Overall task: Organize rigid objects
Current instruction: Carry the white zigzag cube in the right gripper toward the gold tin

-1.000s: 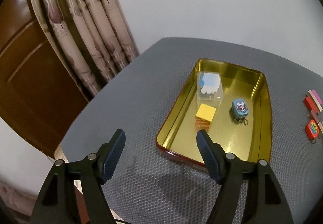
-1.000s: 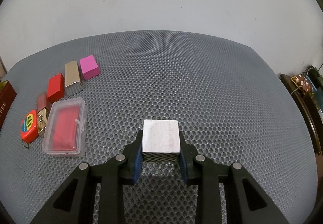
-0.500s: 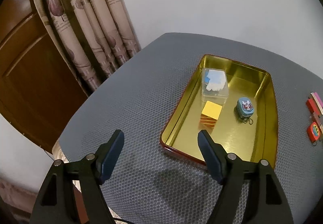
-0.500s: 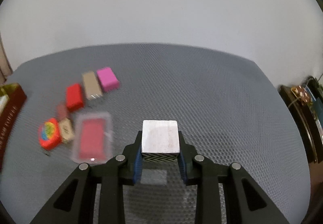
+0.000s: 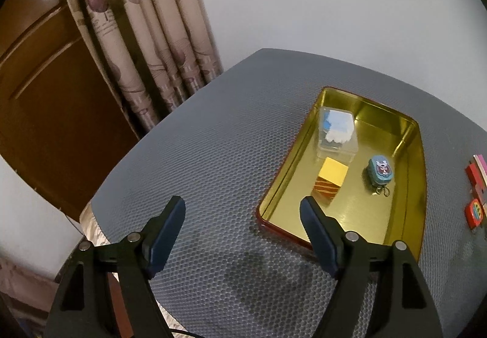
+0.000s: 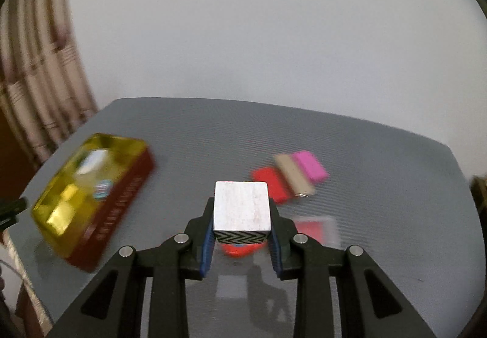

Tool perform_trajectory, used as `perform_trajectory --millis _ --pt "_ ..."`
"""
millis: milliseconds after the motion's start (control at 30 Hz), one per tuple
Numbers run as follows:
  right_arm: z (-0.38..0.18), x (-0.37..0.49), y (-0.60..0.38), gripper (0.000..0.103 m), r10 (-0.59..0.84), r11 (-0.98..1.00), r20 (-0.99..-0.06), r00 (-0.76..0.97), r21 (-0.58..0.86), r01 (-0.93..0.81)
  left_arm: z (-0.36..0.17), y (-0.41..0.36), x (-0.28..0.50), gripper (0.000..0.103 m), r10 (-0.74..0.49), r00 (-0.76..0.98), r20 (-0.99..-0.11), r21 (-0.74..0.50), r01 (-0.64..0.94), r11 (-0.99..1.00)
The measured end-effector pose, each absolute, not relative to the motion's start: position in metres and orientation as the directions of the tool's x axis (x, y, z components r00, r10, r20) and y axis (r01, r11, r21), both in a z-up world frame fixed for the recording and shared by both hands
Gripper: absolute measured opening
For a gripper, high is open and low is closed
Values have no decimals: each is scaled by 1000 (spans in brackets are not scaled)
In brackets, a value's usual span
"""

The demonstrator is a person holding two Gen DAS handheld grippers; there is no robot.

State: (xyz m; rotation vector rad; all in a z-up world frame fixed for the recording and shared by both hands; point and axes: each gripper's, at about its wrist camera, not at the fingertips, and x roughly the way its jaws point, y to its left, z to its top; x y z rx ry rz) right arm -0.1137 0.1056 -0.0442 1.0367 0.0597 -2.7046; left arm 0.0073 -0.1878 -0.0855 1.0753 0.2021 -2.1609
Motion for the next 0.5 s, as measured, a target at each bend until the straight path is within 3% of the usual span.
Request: perform_trajectory --millis 500 --pt "-35 -90 -38 30 -390 -859 -696 -603 40 510 -83 -213 18 76 -549 -363 -753 135 731 -669"
